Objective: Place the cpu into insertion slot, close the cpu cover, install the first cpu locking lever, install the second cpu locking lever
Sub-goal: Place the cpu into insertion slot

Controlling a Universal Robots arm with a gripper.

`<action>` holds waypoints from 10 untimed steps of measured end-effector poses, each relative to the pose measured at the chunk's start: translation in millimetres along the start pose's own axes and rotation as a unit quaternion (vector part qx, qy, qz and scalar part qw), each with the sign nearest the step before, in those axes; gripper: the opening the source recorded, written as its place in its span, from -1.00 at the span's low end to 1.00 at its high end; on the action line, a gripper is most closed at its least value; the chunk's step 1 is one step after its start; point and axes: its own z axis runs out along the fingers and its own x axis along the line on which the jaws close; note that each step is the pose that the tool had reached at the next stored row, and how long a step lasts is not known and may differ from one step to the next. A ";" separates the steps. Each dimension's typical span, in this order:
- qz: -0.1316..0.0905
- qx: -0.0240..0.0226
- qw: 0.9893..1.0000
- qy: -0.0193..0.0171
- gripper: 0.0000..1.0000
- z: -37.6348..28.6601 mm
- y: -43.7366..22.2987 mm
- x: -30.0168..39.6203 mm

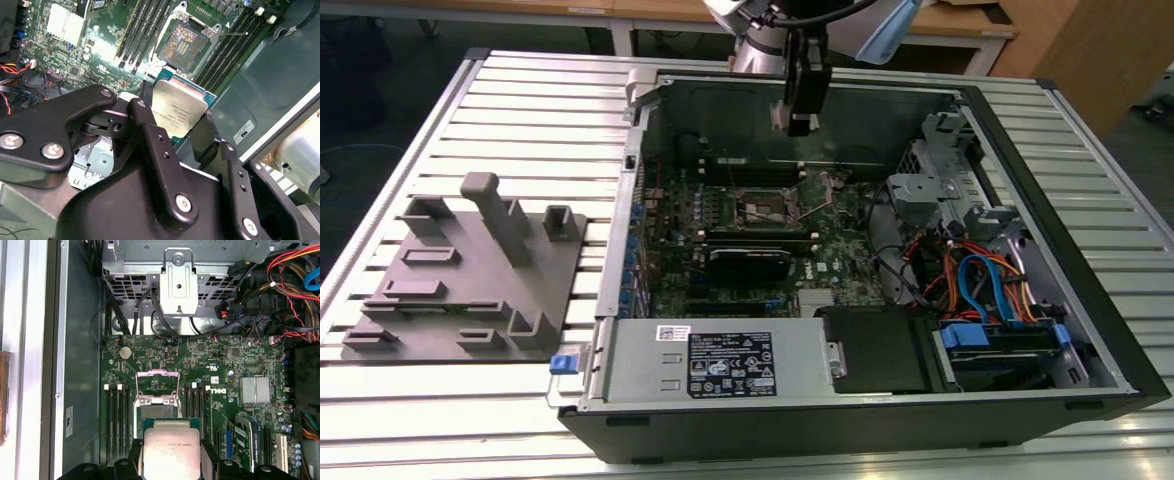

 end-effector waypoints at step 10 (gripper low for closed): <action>0.000 0.000 1.000 -0.001 0.07 2.0 -0.1 0.0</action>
